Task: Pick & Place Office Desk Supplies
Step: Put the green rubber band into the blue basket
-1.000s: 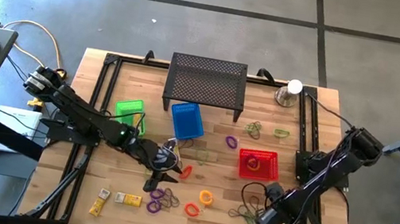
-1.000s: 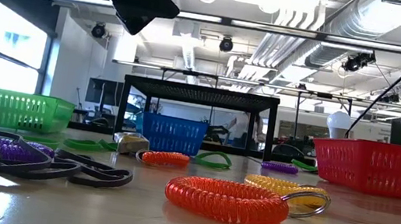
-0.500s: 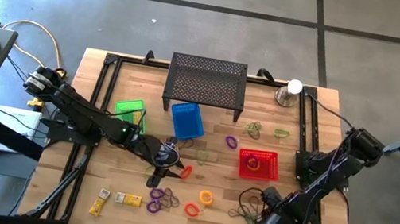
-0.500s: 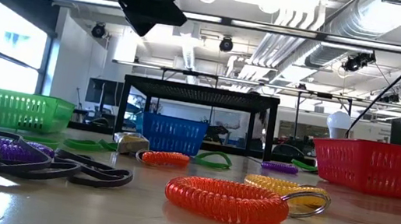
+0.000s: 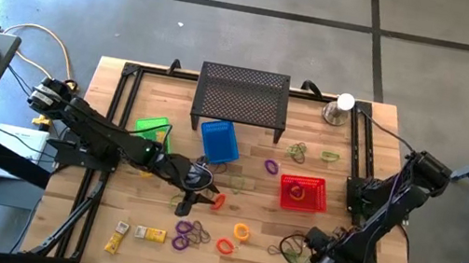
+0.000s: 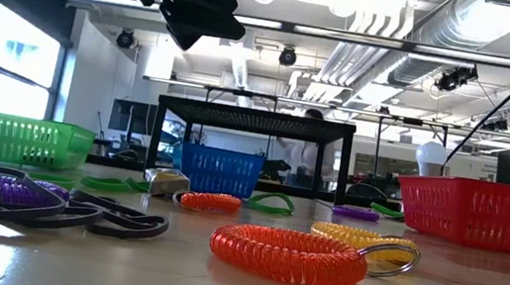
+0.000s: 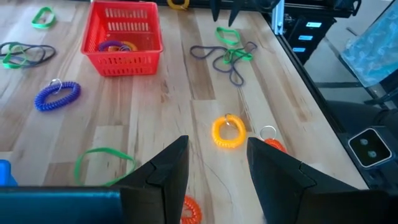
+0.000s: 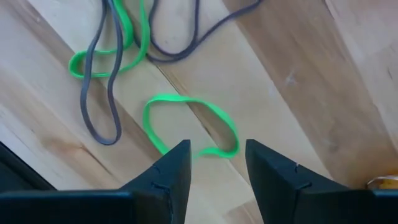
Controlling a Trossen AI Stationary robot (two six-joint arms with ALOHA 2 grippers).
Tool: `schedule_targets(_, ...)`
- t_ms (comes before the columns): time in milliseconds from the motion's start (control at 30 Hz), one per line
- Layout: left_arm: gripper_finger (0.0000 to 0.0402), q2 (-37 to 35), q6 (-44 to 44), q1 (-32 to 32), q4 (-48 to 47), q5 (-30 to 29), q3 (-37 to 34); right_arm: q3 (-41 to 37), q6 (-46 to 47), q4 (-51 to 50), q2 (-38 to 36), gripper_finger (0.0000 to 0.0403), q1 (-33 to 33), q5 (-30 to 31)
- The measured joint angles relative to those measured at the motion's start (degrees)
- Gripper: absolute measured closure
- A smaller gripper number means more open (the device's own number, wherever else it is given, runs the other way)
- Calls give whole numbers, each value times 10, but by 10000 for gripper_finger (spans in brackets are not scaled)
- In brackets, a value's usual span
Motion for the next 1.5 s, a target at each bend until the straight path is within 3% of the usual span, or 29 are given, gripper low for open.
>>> schedule_targets(1500, 245, 0, -23, -13, 24, 0, 0, -1, -236, 16, 1, 262, 0, 30)
